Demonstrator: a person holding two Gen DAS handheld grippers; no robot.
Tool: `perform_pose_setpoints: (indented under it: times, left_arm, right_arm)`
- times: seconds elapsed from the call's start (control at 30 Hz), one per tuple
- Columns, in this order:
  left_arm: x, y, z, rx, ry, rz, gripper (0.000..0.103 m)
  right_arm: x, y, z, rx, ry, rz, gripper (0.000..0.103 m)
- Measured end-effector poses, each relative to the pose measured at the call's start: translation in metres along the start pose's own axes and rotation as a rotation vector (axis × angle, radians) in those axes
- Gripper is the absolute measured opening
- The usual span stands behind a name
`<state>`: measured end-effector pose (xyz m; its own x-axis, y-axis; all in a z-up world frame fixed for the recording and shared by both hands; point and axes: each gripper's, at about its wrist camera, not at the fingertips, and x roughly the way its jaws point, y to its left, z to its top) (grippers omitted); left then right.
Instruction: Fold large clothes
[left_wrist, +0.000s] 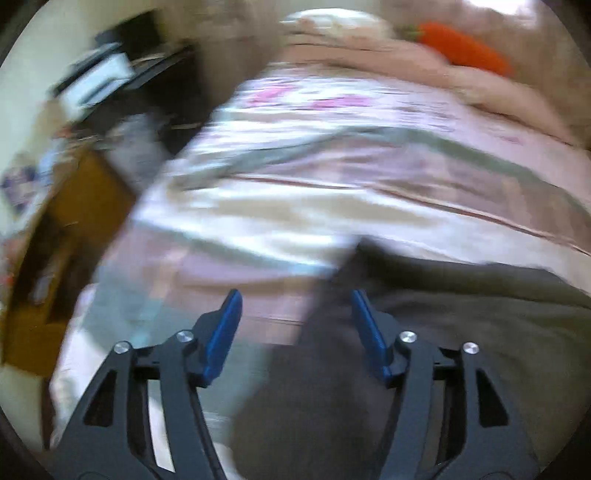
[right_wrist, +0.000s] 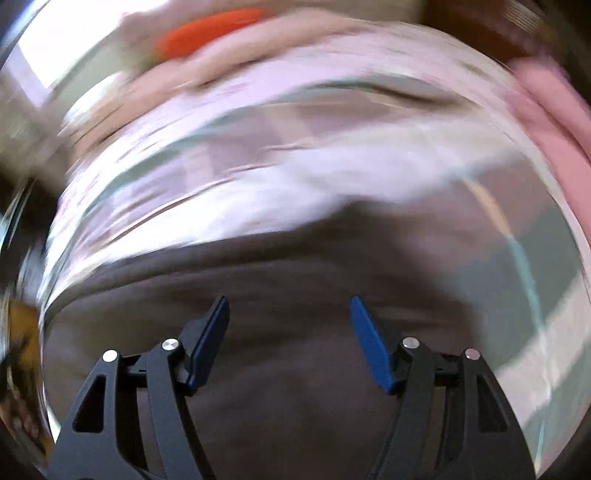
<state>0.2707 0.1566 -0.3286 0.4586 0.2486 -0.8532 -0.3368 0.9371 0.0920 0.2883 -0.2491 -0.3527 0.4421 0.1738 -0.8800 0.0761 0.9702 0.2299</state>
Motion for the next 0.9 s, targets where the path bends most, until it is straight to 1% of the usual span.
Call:
perform_pose_setpoints:
  times: [0.03,0.07,0.1,0.13,0.17,0.2,0.23,0.27,0.3,0.33,0.37,0.4,0.43,0.47,0.5,0.53,0.57,0.6,0.63,0.67,0.7,0.73,0.77,0.83,0.87,0.9]
  left_arm:
    - [0.000,-0.025,-0.001,0.033,0.025,-0.092,0.065]
    - [0.002,-0.047,-0.002,0.048,0.055,-0.168,0.065]
    - [0.007,-0.061,-0.002,0.054,0.072,-0.199,0.066]
    - [0.014,-0.072,-0.003,0.060,0.089,-0.205,0.066]
    - [0.027,-0.076,-0.006,0.060,0.113,-0.172,0.067]
    - [0.035,-0.074,-0.009,0.044,0.135,-0.153,0.069]
    - [0.048,-0.060,-0.012,-0.004,0.171,-0.145,0.069]
    - [0.056,-0.040,-0.013,-0.051,0.188,-0.133,0.070]
    - [0.060,-0.024,-0.014,-0.064,0.188,-0.089,0.070]
    - [0.065,-0.004,-0.014,-0.057,0.187,-0.008,0.070]
    - [0.069,0.014,-0.017,-0.058,0.190,0.029,0.070]
    - [0.075,0.043,-0.021,-0.077,0.207,0.069,0.076]
    - [0.077,0.057,-0.025,-0.097,0.217,0.071,0.081]
    - [0.074,0.076,-0.030,-0.126,0.224,0.063,0.083]
    - [0.069,0.093,-0.034,-0.158,0.219,0.046,0.083]
    - [0.058,0.102,-0.037,-0.177,0.197,0.028,0.081]
    - [0.037,0.102,-0.039,-0.171,0.150,0.027,0.076]
    - [0.017,0.096,-0.043,-0.156,0.113,0.021,0.071]
    - [-0.009,0.082,-0.048,-0.129,0.067,-0.020,0.071]
    - [-0.028,0.065,-0.053,-0.097,0.037,-0.083,0.072]
    - [-0.041,0.050,-0.060,-0.066,0.018,-0.124,0.073]
    - [-0.053,0.034,-0.070,-0.026,0.001,-0.159,0.073]
    - [-0.063,0.010,-0.085,0.021,0.001,-0.201,0.074]
    - [-0.056,-0.021,-0.103,0.078,0.065,-0.253,0.075]
    - [-0.043,-0.036,-0.116,0.108,0.123,-0.251,0.074]
    - [-0.032,-0.038,-0.123,0.112,0.156,-0.220,0.074]
  right_arm:
    - [0.000,0.026,-0.002,-0.056,0.007,0.030,0.069]
    - [0.005,0.062,-0.005,-0.131,0.015,0.055,0.069]
    - [0.011,0.090,-0.009,-0.198,0.014,0.057,0.070]
    - [0.016,0.106,-0.009,-0.243,0.003,0.052,0.076]
    - [0.022,0.118,-0.012,-0.293,-0.005,0.035,0.078]
    - [0.027,0.121,-0.010,-0.320,-0.002,0.010,0.079]
    - [0.034,0.111,-0.009,-0.321,0.011,0.002,0.081]
    - [0.036,0.091,-0.004,-0.284,0.018,-0.002,0.083]
    - [0.036,0.058,0.003,-0.218,0.018,-0.026,0.085]
    - [0.037,0.039,0.009,-0.164,0.019,-0.055,0.086]
    - [0.039,0.010,0.013,-0.088,0.028,-0.101,0.088]
    - [0.040,-0.037,0.016,0.013,0.049,-0.169,0.091]
    - [0.041,-0.067,0.015,0.070,0.068,-0.228,0.091]
    - [0.039,-0.097,0.012,0.116,0.081,-0.302,0.091]
    - [0.032,-0.122,0.008,0.146,0.076,-0.358,0.091]
    - [0.024,-0.136,0.004,0.165,0.057,-0.373,0.088]
    - [0.008,-0.144,-0.002,0.180,0.020,-0.358,0.086]
    - [-0.007,-0.145,-0.007,0.179,-0.019,-0.324,0.084]
    - [-0.031,-0.133,-0.019,0.148,-0.068,-0.255,0.084]
    - [-0.038,-0.120,-0.027,0.116,-0.079,-0.208,0.084]
    - [-0.051,-0.089,-0.045,0.037,-0.086,-0.116,0.084]
    - [-0.058,-0.065,-0.059,-0.020,-0.085,-0.058,0.084]
    - [-0.059,-0.038,-0.078,-0.081,-0.068,-0.003,0.084]
    - [-0.051,-0.008,-0.107,-0.155,-0.014,0.030,0.084]
    - [-0.040,-0.002,-0.117,-0.175,0.009,0.020,0.084]
    - [-0.032,-0.005,-0.121,-0.164,0.026,-0.007,0.084]
